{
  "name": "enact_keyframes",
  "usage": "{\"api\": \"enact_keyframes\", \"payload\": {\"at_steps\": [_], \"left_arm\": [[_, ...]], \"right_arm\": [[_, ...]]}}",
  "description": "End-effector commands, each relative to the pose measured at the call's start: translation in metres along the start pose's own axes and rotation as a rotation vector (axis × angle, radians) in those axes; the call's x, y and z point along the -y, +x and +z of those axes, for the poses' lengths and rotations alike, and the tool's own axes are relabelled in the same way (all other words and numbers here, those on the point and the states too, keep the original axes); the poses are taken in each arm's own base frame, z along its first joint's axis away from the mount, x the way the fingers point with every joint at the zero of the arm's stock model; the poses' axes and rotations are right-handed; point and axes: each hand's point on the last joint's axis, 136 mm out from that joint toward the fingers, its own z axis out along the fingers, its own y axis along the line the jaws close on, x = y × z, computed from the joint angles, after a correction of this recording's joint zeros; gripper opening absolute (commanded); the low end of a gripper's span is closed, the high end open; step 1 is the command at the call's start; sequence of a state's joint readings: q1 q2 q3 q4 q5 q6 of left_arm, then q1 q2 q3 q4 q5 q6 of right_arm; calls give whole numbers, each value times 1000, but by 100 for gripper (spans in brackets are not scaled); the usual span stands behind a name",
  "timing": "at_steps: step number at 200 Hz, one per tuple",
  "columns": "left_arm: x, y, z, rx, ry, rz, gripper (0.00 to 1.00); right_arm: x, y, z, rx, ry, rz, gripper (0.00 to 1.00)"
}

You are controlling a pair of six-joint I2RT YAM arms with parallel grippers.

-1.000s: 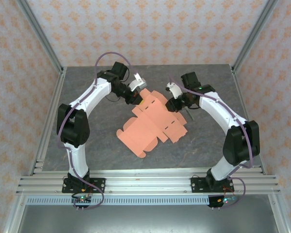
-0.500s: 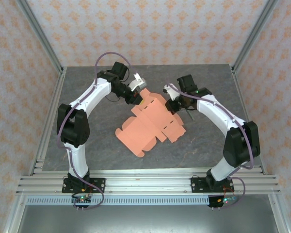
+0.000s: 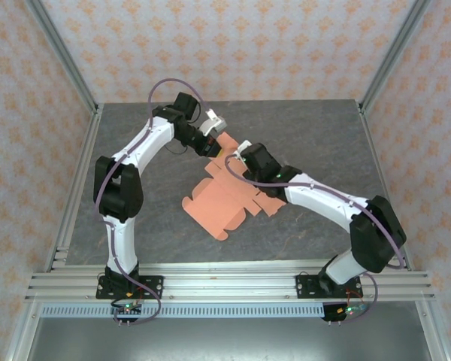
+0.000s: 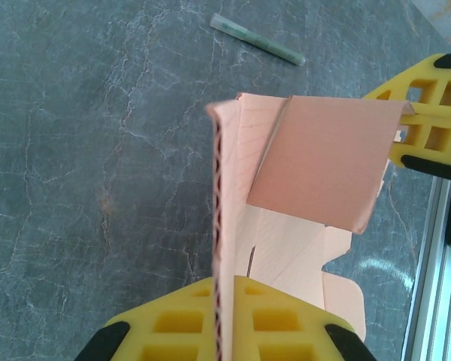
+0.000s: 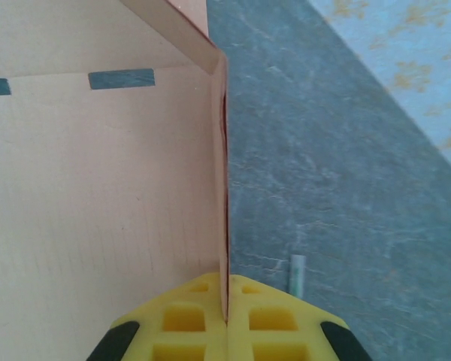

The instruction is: Fold the paper box

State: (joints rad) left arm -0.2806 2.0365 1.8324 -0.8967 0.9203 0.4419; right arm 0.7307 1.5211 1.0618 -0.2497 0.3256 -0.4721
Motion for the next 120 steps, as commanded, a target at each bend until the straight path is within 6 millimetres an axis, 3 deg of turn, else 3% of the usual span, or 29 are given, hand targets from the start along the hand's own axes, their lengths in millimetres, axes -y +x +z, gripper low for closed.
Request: {"api": "enact_keyframes", "payload": {"at_steps": [1, 35, 61, 87, 120], "left_arm": [[-3, -5, -9, 8, -3, -42, 7], [-11, -3, -9, 10, -5, -64, 7], [-13, -4, -11, 19, -6, -72, 9], [-11, -6, -18, 49, -16, -67, 24], [-17, 1, -34, 130, -80, -93, 46]], "right_arm": [[24, -4, 0, 5, 207, -5, 4], [22, -3, 2, 19, 233, -11, 3], [11, -4, 3, 29, 144, -15, 1], [-1, 0, 2, 12, 6, -3, 0], [1, 5, -8, 15, -128, 68, 0]]}}
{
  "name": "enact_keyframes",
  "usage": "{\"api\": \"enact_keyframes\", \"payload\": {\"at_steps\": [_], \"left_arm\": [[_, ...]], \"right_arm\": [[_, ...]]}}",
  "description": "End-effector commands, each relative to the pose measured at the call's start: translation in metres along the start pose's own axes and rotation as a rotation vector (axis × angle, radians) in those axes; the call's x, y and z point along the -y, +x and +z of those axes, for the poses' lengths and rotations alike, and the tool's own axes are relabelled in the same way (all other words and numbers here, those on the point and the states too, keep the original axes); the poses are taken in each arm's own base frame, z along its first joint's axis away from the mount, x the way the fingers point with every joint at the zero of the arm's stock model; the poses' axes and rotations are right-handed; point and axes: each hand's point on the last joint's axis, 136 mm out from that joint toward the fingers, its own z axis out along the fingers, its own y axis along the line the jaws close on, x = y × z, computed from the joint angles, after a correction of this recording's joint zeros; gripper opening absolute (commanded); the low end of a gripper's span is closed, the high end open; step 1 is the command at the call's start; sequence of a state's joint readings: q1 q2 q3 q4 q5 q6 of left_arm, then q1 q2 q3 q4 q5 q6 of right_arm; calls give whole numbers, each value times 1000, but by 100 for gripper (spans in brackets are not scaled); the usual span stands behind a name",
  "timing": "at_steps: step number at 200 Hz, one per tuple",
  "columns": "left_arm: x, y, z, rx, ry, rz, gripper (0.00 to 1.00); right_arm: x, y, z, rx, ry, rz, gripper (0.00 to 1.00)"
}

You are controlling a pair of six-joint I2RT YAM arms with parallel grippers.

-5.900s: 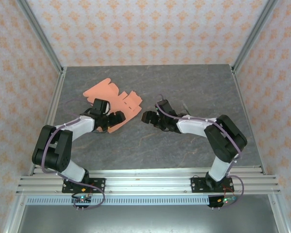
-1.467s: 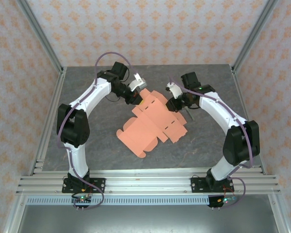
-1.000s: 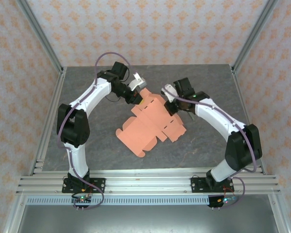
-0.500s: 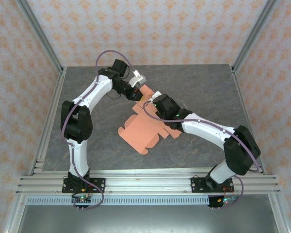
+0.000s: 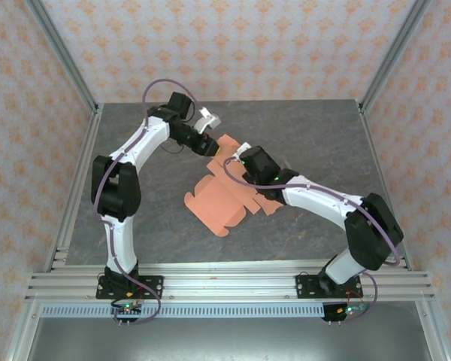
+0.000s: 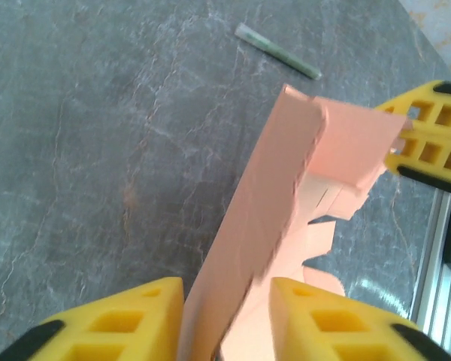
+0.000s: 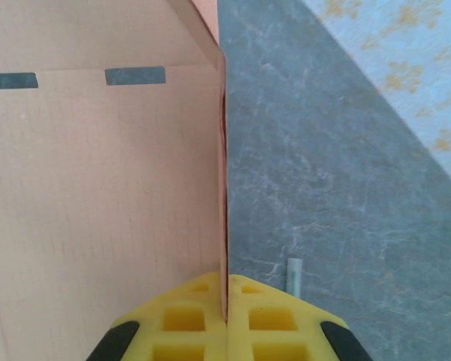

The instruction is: Fold the paper box

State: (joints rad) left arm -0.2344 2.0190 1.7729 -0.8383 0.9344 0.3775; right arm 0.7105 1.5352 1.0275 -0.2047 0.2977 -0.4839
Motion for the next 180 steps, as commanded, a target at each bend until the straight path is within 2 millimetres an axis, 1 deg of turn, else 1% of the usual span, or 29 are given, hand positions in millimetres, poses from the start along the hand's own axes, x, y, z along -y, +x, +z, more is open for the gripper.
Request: {"api": "enact_keyframes", "payload": {"at_steps": [1, 3, 4, 7, 20, 27, 41, 52, 69, 82, 97, 105, 115, 122, 131, 141, 149, 152, 157, 159, 161, 163, 173, 180], "left_arm": [[2, -7, -28, 105, -64, -5, 46], [2, -10, -31, 119, -74, -2, 48], [0, -7, -30, 118, -74, -9, 48], [0, -8, -34, 134, -84, -10, 50], [-10, -1, -36, 166, -128, -45, 57], [-16, 6, -35, 167, -156, -71, 59], [-20, 17, -29, 164, -165, -112, 61], [-17, 24, -24, 165, -140, -130, 61], [-18, 27, -19, 186, -146, -158, 62], [-27, 26, -27, 212, -253, -210, 62], [-35, 27, -48, 304, -403, -311, 59], [-32, 29, -58, 365, -428, -371, 57], [-21, 32, -65, 434, -418, -430, 57], [-12, 35, -66, 464, -416, -465, 57], [-5, 44, -68, 482, -457, -506, 56], [7, 52, -66, 478, -487, -494, 56], [12, 60, -66, 472, -531, -499, 56], [14, 63, -66, 474, -538, -507, 54], [18, 65, -62, 478, -522, -515, 51], [19, 63, -61, 492, -511, -515, 49], [22, 65, -57, 484, -489, -522, 48], [24, 62, -56, 498, -473, -525, 47], [33, 60, -37, 499, -353, -569, 41], [35, 59, -23, 486, -285, -603, 35]], "right_arm": [[5, -4, -19, 22, -115, 70, 0], [5, -4, -19, 22, -120, 75, 0], [6, -4, -20, 22, -124, 77, 0], [6, -4, -21, 26, -133, 83, 0], [8, -1, -23, 19, -162, 104, 0], [8, -1, -24, 13, -179, 112, 0], [8, -1, -23, -4, -198, 127, 0], [8, -3, -23, -14, -206, 135, 0], [12, -4, -19, -34, -191, 170, 0], [17, -5, -17, -72, -177, 208, 0], [15, -4, -16, -124, -187, 246, 0], [14, -4, -15, -144, -196, 271, 0], [10, -2, -14, -172, -209, 301, 0], [9, -1, -14, -187, -210, 326, 0], [5, 1, -13, -210, -222, 348, 0], [0, 3, -11, -231, -236, 367, 0], [-2, 5, -9, -247, -240, 382, 0], [-2, 6, -8, -252, -238, 385, 0], [-2, 6, -7, -255, -237, 387, 0], [-3, 7, -6, -260, -236, 387, 0], [-3, 7, -6, -261, -235, 388, 0], [-3, 8, -5, -266, -234, 387, 0], [-3, 11, -1, -285, -221, 385, 0], [-3, 12, 1, -293, -212, 381, 0]]}}
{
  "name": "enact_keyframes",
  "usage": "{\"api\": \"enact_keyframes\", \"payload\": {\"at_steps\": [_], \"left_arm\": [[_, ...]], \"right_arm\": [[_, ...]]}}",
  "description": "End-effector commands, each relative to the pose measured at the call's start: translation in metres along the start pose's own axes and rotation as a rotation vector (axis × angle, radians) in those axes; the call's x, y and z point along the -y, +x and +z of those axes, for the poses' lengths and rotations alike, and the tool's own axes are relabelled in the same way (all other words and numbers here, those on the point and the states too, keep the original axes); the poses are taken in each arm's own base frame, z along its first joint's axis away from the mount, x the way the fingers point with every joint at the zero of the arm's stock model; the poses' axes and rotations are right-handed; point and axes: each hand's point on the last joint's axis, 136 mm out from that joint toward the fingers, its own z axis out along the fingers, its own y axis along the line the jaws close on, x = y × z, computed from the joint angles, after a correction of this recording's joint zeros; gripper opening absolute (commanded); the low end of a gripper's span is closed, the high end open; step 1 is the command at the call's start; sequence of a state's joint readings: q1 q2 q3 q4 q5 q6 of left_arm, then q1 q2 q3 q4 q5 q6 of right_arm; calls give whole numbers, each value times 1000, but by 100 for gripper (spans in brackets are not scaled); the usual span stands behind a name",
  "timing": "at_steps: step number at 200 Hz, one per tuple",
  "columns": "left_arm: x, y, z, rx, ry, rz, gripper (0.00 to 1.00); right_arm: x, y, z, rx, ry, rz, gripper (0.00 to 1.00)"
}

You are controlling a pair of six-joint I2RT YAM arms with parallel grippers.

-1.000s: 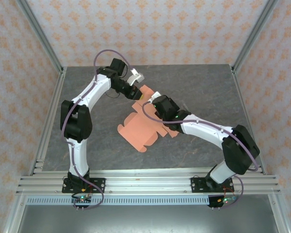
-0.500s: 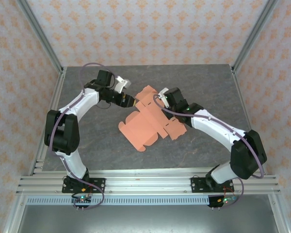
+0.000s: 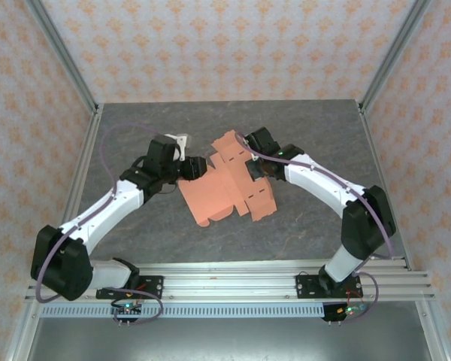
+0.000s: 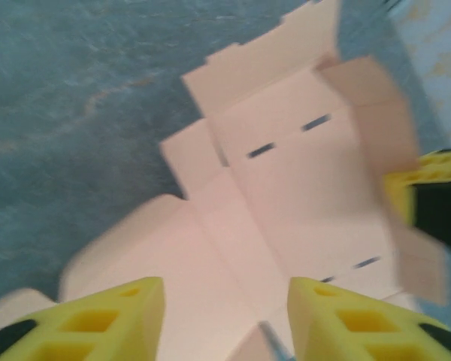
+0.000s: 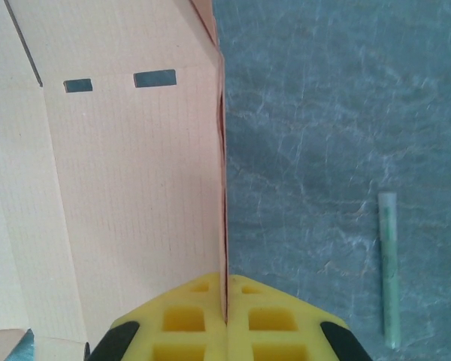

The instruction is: Fold the paper box

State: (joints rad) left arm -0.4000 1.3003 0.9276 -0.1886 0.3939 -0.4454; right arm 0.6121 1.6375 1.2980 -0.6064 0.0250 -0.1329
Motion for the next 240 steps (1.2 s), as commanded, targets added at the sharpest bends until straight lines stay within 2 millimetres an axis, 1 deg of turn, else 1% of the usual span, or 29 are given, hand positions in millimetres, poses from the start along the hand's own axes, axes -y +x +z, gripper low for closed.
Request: {"api": "enact_keyframes", "payload": {"at_steps": [1, 12, 28, 42, 51, 59, 84, 101, 123, 156, 173, 185, 188, 199, 219, 240], "left_arm": [[-1, 13, 27, -11, 61, -190, 34], [6, 22, 47, -62, 110, -238, 26], [15, 30, 72, -105, 151, -261, 19], [25, 34, 89, -129, 162, -246, 17], [28, 37, 98, -152, 152, -239, 15], [26, 43, 106, -175, 133, -232, 15], [13, 57, 126, -216, 89, -232, 13], [13, 65, 139, -250, 105, -246, 12], [8, 72, 149, -267, 81, -251, 9], [-8, 87, 152, -287, 17, -262, 6], [-16, 93, 155, -278, -8, -288, 4], [-16, 94, 156, -262, 3, -310, 3], [-22, 103, 162, -278, -12, -319, 3], [-26, 109, 166, -276, -22, -335, 2], [-27, 112, 170, -250, -21, -369, 1], [-26, 110, 172, -222, -5, -405, 1]], "right_arm": [[5, 5, 3, -56, 27, 49, 0], [7, 6, 7, -63, 49, 46, 0], [10, 7, 11, -76, 70, 43, 0], [12, 7, 13, -82, 84, 44, 0], [13, 6, 14, -84, 92, 44, 0], [14, 7, 15, -90, 100, 41, 0], [16, 7, 17, -102, 118, 31, 0], [16, 6, 19, -103, 117, 31, 0], [15, 4, 20, -102, 115, 34, 0], [16, -4, 16, -94, 136, 28, 0], [13, -7, 17, -93, 146, 22, 0], [7, -8, 19, -92, 142, 22, 0], [6, -9, 19, -91, 140, 21, 0], [-1, -10, 21, -92, 136, 19, 0], [-13, -10, 23, -95, 168, -7, 0], [-22, -9, 27, -98, 216, -36, 0]]}}
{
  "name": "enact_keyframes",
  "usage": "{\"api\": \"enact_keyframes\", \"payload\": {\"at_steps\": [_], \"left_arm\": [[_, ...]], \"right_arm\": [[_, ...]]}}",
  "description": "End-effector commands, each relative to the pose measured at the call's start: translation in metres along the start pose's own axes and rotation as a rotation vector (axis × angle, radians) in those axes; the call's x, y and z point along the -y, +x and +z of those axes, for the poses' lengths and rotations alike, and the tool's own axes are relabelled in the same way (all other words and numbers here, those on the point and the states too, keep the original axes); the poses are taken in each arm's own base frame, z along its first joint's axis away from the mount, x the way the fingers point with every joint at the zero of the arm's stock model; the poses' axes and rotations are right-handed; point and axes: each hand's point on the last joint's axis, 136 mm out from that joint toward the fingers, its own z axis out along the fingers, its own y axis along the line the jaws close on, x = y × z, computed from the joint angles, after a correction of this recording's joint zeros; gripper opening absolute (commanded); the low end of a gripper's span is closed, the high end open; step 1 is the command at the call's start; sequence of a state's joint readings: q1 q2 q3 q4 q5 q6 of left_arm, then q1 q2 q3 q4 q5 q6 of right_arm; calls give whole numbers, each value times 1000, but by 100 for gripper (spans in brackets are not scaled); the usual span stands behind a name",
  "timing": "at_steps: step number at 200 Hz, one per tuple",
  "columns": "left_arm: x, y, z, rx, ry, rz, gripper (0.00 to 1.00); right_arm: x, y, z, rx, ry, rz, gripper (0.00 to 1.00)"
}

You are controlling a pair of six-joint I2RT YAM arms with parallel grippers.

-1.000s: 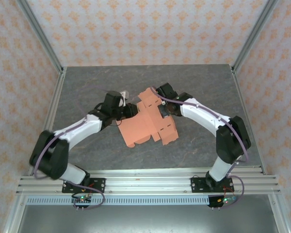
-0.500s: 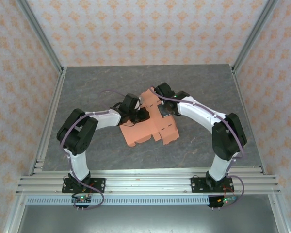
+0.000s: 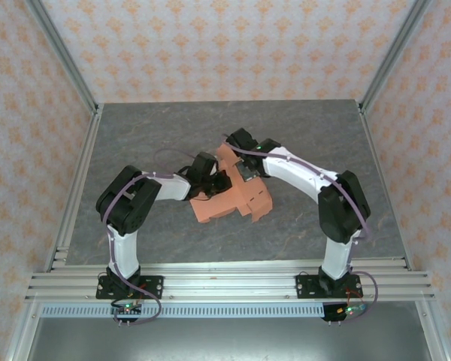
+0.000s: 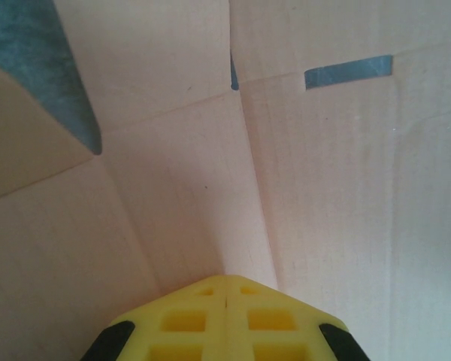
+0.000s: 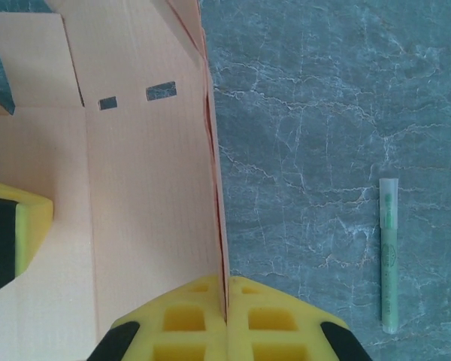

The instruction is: Fold the paper box

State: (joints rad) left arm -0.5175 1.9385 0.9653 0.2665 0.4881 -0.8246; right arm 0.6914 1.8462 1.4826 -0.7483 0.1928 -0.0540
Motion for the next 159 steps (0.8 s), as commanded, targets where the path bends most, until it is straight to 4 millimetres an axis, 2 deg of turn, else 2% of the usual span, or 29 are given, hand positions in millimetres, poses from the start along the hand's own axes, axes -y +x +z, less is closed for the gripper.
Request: {"api": "enact_keyframes", "payload": {"at_steps": [1, 28, 61, 115, 159], "left_arm": [[-15, 6, 8, 27, -28, -69, 1], [-16, 9, 12, 32, -13, -98, 0], [-24, 14, 15, 46, -11, -139, 0], [-30, 16, 17, 57, -5, -163, 0], [-34, 17, 17, 67, -8, -172, 0]], "right_arm": [[-8, -8, -4, 21, 68, 7, 0], [-24, -11, -3, 30, 55, 8, 0], [-42, -17, -11, 47, 24, 9, 0], [-61, -21, -21, 47, 40, -14, 0], [-71, -17, -18, 38, 38, -10, 0]]}}
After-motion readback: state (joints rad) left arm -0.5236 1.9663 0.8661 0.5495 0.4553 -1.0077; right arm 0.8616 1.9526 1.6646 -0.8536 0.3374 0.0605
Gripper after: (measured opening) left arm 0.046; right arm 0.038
